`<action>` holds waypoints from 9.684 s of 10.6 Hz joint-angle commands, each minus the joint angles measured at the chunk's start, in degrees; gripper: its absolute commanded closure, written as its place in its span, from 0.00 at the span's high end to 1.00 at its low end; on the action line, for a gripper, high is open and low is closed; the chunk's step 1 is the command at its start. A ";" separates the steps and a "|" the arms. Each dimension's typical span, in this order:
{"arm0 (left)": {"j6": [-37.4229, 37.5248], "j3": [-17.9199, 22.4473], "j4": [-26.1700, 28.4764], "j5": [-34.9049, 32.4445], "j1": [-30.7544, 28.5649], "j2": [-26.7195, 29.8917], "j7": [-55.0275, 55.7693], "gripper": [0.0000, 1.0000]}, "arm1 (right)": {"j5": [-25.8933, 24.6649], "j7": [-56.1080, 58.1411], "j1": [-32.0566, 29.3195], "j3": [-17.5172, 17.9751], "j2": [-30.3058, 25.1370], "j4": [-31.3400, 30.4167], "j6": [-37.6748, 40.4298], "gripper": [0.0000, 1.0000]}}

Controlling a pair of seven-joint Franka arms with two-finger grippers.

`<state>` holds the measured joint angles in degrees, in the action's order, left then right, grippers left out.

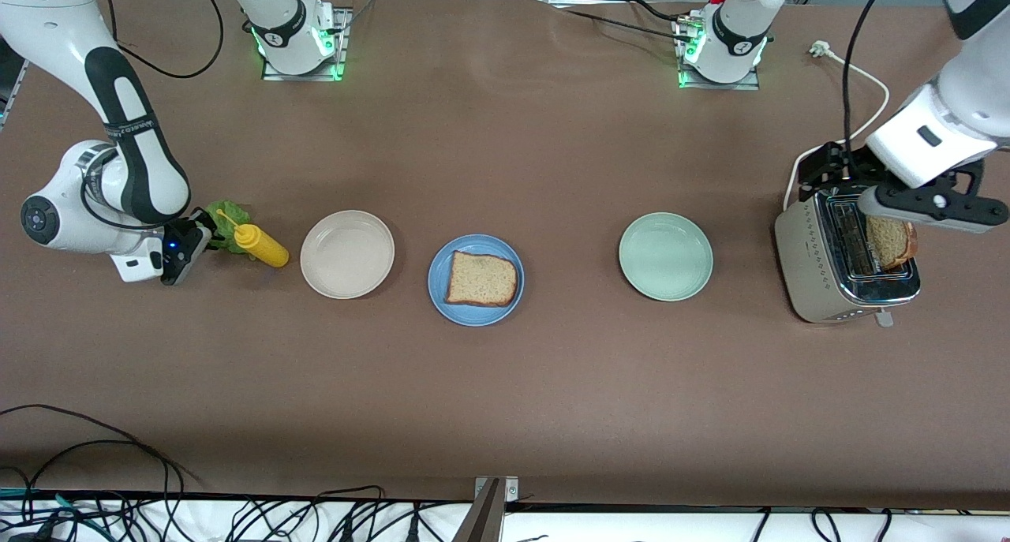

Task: Make sandwich in blue plate with both arms
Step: 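Grasp the green lettuce leaf with the right gripper and lift it, then carry the lettuce with the right gripper and release it onto the bread, then move the right gripper back toward the yellow mustard bottle, then grasp the yellow mustard bottle with the right gripper and lift it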

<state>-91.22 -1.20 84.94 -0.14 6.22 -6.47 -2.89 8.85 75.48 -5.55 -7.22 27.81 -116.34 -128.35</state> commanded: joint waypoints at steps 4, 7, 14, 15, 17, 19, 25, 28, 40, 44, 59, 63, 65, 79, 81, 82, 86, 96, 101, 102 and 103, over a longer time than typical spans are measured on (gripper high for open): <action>-4.65 2.86 8.30 1.20 -0.07 6.10 -4.05 1.00 | 0.03 0.81 -0.34 -2.18 -3.72 9.17 18.80 0.00; -5.11 2.96 9.46 0.67 -1.04 6.82 -4.05 1.00 | -2.68 0.29 -0.34 -3.85 -4.51 17.69 34.78 0.00; -5.11 2.61 9.46 0.49 -2.09 6.82 -4.05 1.00 | -7.44 -14.42 2.55 2.02 -7.23 36.35 61.53 0.00; -5.11 2.52 9.46 0.49 -2.44 6.82 -4.05 1.00 | -7.09 -20.92 4.22 3.60 -8.20 36.35 62.51 0.00; -5.11 2.43 9.46 0.49 -2.62 6.91 -4.05 1.00 | -6.48 -32.96 6.86 8.69 -8.91 36.35 62.52 0.00; -5.11 2.34 9.46 0.49 -3.06 6.91 -4.05 1.00 | -4.46 -43.60 9.49 14.41 -7.51 36.35 60.51 0.00; -5.11 0.76 9.37 0.49 -4.38 6.82 -4.05 1.00 | 8.88 -73.23 20.57 14.69 1.62 36.35 36.38 0.00; -5.11 0.93 9.37 0.49 -3.68 6.82 -4.05 1.00 | 13.99 -85.82 24.70 14.69 5.58 36.35 21.08 0.00; -5.20 0.85 9.46 0.41 -4.29 6.73 -4.05 1.00 | 17.34 -104.22 32.80 14.69 16.40 35.74 -4.46 0.24; -5.20 0.85 9.46 0.41 -4.20 6.73 -4.05 1.00 | 13.93 -103.43 33.33 14.34 16.05 35.12 -2.97 1.00; -5.20 0.85 9.37 0.41 -3.76 6.73 -4.05 1.00 | -1.46 -75.72 33.06 -10.77 0.15 35.13 37.45 1.00; -5.11 0.76 9.46 0.41 -3.67 6.82 -3.96 1.00 | -1.55 -54.06 33.95 -21.69 -2.13 32.15 39.40 1.00; -5.11 0.85 9.37 0.41 -3.67 6.82 -3.96 1.00 | -1.64 -44.14 29.39 -21.78 -6.43 26.02 36.87 1.00; -5.11 0.85 9.72 0.41 -3.24 6.73 -3.52 1.00 | 27.95 37.69 -0.42 -5.97 6.28 14.12 22.52 1.00; -5.11 0.85 9.72 0.41 -3.23 6.73 -3.52 1.00 | 33.49 44.28 -0.42 -5.53 8.40 14.12 23.40 1.00; -5.11 1.19 9.72 0.41 -2.63 6.73 -3.52 1.00 | 37.87 48.06 -0.42 -4.91 10.06 14.12 23.84 1.00; -5.11 1.29 9.72 0.41 -2.97 6.82 -3.35 1.00 | 44.76 54.68 -0.42 -4.73 12.45 13.94 30.51 1.00; -5.02 0.94 9.37 0.49 -3.50 6.82 -3.00 1.00 | 43.80 53.82 -0.16 -4.82 11.40 12.98 33.25 0.07; -5.11 0.85 9.37 0.58 -3.50 6.73 -2.99 1.00 | 25.90 26.72 2.64 -4.47 1.22 14.99 32.37 0.05; -5.11 0.85 9.37 0.58 -3.50 6.73 -2.99 1.00 | 22.39 20.82 3.78 -3.95 0.24 16.30 32.37 0.05; -5.11 0.85 9.37 0.58 -3.50 6.65 -2.99 1.00 | 19.05 15.28 4.84 -3.42 0.23 18.58 32.46 0.05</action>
<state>-95.70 -0.15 93.42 -0.12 2.98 -0.91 -5.81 35.01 102.91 -2.96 -11.88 30.31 -100.42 -96.09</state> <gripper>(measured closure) 0.000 0.947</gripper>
